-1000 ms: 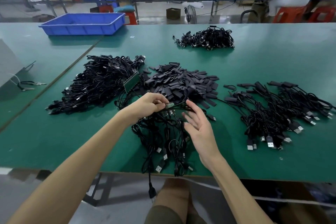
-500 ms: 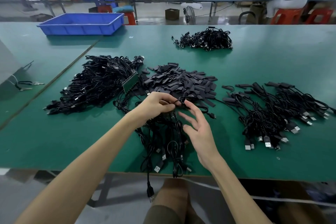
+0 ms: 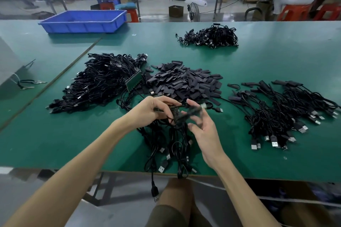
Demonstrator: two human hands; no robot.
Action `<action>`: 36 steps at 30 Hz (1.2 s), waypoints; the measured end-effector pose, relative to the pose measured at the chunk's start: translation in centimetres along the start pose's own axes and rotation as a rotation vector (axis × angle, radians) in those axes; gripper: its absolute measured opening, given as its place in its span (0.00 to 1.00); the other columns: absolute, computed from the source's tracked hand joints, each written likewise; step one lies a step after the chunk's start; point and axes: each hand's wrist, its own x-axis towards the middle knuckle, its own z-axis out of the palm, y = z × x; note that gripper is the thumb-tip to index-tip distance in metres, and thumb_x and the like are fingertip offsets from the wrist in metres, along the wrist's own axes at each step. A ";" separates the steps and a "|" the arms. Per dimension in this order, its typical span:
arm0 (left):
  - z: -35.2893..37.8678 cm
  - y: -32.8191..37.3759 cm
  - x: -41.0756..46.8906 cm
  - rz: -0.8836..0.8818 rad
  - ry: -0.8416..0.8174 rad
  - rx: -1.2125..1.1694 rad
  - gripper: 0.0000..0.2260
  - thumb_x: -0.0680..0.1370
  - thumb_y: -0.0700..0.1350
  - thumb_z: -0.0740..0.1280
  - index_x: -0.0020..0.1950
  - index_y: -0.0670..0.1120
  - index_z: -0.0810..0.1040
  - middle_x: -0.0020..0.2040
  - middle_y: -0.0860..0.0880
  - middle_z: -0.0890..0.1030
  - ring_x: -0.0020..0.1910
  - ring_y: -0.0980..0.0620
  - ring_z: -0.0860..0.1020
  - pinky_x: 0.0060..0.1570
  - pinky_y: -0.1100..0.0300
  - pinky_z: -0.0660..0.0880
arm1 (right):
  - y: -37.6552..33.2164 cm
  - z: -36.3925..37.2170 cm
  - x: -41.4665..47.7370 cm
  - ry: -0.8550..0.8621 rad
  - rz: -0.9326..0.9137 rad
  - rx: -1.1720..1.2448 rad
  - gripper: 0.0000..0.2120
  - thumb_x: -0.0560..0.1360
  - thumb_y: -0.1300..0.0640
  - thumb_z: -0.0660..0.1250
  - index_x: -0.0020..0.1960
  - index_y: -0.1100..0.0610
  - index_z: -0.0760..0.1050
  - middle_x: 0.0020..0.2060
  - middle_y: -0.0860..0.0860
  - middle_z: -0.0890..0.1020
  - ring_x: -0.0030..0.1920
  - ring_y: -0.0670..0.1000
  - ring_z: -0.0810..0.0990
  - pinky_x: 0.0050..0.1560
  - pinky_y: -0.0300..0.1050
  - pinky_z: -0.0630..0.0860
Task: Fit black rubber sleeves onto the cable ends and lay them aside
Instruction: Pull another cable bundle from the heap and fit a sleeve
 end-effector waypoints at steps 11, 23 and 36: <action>0.4 -1.1 1.2 -0.131 0.247 0.101 0.10 0.82 0.35 0.65 0.58 0.44 0.83 0.54 0.51 0.85 0.52 0.56 0.82 0.61 0.54 0.77 | -0.4 -0.3 -0.2 -0.095 -0.063 0.119 0.40 0.71 0.83 0.52 0.71 0.51 0.76 0.70 0.49 0.79 0.68 0.46 0.78 0.54 0.54 0.76; -0.6 -0.3 2.2 -0.252 0.039 0.212 0.06 0.77 0.42 0.74 0.53 0.42 0.87 0.43 0.47 0.86 0.38 0.56 0.79 0.43 0.57 0.76 | -0.5 -0.1 -0.7 -0.295 -0.106 0.050 0.26 0.68 0.82 0.55 0.43 0.62 0.87 0.64 0.50 0.84 0.72 0.49 0.75 0.75 0.52 0.71; 0.6 -1.8 2.7 -0.354 0.398 0.030 0.04 0.77 0.43 0.75 0.50 0.45 0.86 0.43 0.48 0.85 0.41 0.52 0.80 0.49 0.56 0.77 | -0.4 1.9 -1.7 -0.328 -0.615 -0.772 0.25 0.71 0.75 0.60 0.54 0.54 0.87 0.72 0.53 0.77 0.80 0.40 0.53 0.82 0.56 0.55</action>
